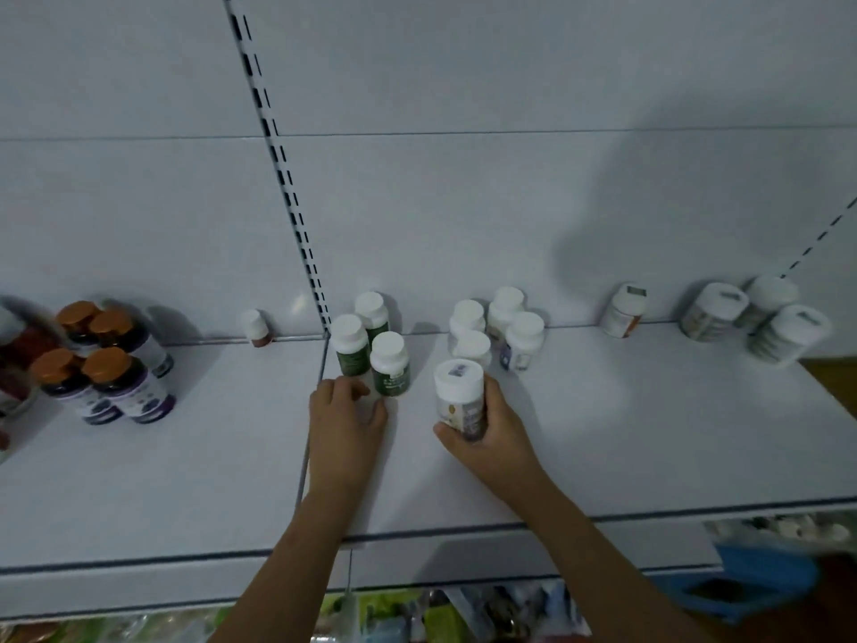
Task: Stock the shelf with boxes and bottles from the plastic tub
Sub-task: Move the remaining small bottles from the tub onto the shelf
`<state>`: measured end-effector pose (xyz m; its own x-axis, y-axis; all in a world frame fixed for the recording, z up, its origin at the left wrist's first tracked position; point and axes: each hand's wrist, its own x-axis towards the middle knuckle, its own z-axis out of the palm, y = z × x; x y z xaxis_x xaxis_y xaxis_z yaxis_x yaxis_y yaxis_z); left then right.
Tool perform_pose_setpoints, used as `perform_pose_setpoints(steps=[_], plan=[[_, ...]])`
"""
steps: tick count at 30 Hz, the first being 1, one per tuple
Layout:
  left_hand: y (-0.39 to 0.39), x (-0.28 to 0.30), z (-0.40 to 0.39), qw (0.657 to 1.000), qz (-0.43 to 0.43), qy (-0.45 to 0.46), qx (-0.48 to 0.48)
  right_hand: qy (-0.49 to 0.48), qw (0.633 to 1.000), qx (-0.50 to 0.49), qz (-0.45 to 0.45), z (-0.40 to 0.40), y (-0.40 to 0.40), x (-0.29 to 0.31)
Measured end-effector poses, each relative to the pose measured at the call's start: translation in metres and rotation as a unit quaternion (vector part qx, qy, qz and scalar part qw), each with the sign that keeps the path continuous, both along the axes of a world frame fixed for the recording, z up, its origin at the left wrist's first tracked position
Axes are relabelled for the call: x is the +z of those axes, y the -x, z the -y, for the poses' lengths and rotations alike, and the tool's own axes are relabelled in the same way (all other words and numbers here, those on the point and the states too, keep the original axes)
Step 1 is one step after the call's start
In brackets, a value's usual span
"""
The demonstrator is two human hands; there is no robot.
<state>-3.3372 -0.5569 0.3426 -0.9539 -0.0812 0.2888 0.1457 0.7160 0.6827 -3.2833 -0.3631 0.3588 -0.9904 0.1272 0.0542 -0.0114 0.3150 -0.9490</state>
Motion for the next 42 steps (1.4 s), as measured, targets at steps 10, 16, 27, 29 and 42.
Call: perform_pose_setpoints(steps=[10,16,27,29,42], plan=[[-0.039,0.015,-0.056,0.946,-0.033,0.062,-0.318,-0.017,0.976,-0.213,-0.046,-0.093,-0.044,0.017],[-0.046,0.014,-0.155,0.881,-0.026,0.036,-0.471,-0.016,0.941,-0.337,-0.031,-0.189,-0.072,0.029],[-0.013,0.0,-0.285,0.903,0.018,0.182,-0.39,-0.086,0.916,-0.386,-0.067,-0.303,-0.037,0.037],[-0.013,-0.003,-0.284,0.901,0.01,0.2,-0.385,-0.091,0.917,-0.383,-0.062,-0.312,-0.026,0.034],[-0.013,-0.003,-0.286,0.902,0.011,0.207,-0.378,-0.255,0.912,-0.319,0.045,-0.317,-0.041,-0.014]])
